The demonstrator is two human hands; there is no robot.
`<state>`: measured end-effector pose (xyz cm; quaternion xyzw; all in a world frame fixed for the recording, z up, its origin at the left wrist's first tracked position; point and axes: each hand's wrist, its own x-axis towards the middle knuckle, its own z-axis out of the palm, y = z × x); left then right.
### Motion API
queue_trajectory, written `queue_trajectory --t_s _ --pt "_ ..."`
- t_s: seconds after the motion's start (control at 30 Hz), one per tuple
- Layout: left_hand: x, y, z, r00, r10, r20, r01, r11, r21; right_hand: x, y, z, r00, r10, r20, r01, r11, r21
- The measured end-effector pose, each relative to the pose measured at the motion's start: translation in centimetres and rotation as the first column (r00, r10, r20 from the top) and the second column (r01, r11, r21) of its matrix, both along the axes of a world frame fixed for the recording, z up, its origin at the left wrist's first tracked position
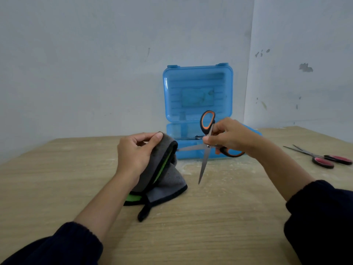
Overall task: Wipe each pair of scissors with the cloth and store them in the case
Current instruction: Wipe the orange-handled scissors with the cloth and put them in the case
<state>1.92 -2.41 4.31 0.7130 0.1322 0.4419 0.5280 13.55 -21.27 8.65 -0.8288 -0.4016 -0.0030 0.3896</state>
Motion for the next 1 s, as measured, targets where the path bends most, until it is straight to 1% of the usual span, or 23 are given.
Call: queue_trajectory --t_s 0.07,0.2,0.3,0.37,0.43,0.47,0.5,0.57,0.6,0.67,0.77,0.83,0.93,1.0 --pt "0.2 -0.4 -0.1 0.999 -0.033 -0.015 0.034 0.999 0.023 -0.3 0.2 0.1 0.999 0.034 0.018 -0.034 0.999 -0.004" --pt "0.4 -1.5 -0.1 0.991 -0.108 -0.076 0.119 0.979 0.167 -1.2 1.5 -0.6 0.994 0.101 0.032 -0.102 0.994 0.034" --pt "0.3 -1.8 0.2 0.986 -0.071 -0.150 0.111 0.954 0.279 -1.5 2.1 -0.9 0.991 0.130 0.040 -0.134 0.987 0.092" --pt "0.0 -1.7 0.6 0.989 -0.003 -0.150 0.056 0.934 0.352 -1.5 2.1 -1.0 0.990 0.144 0.004 -0.144 0.982 0.123" --pt "-0.5 -1.7 0.9 0.991 0.095 -0.097 -0.037 0.878 0.477 -1.4 1.9 -1.0 0.984 0.164 -0.068 -0.152 0.975 0.161" --pt "-0.7 -1.8 1.0 0.992 0.107 -0.066 -0.056 0.845 0.532 -1.4 1.9 -1.0 0.981 0.173 -0.092 -0.155 0.972 0.177" --pt "-0.9 -1.9 1.1 0.994 0.095 -0.053 -0.047 0.815 0.578 -1.3 1.8 -1.0 0.979 0.177 -0.099 -0.156 0.969 0.190" --pt "-1.1 -2.0 1.0 0.994 0.068 -0.085 0.001 0.774 0.633 -1.1 1.8 -1.1 0.981 0.176 -0.087 -0.153 0.963 0.220" --pt "-1.2 -2.0 1.0 0.991 0.065 -0.114 0.024 0.767 0.642 -1.1 1.9 -1.1 0.981 0.174 -0.083 -0.151 0.960 0.236" --pt "-1.0 -1.9 0.9 0.985 0.054 -0.161 0.058 0.782 0.620 -1.3 2.2 -1.4 0.983 0.175 -0.056 -0.156 0.956 0.250" --pt "-0.8 -1.8 0.5 0.981 0.029 -0.191 0.085 0.823 0.562 -2.1 3.1 -2.3 0.988 0.126 0.089 -0.143 0.964 0.225" --pt "-0.7 -1.7 0.3 0.978 0.028 -0.208 0.090 0.838 0.538 -2.3 3.3 -2.4 0.985 0.105 0.139 -0.136 0.962 0.238" --pt "-0.5 -1.5 0.2 0.975 0.015 -0.221 0.109 0.835 0.539 -2.1 2.9 -2.1 0.986 0.114 0.122 -0.140 0.960 0.241" --pt "-0.6 -1.4 0.3 0.969 -0.033 -0.244 0.163 0.830 0.534 -1.8 2.5 -1.6 0.987 0.134 0.092 -0.153 0.957 0.246"
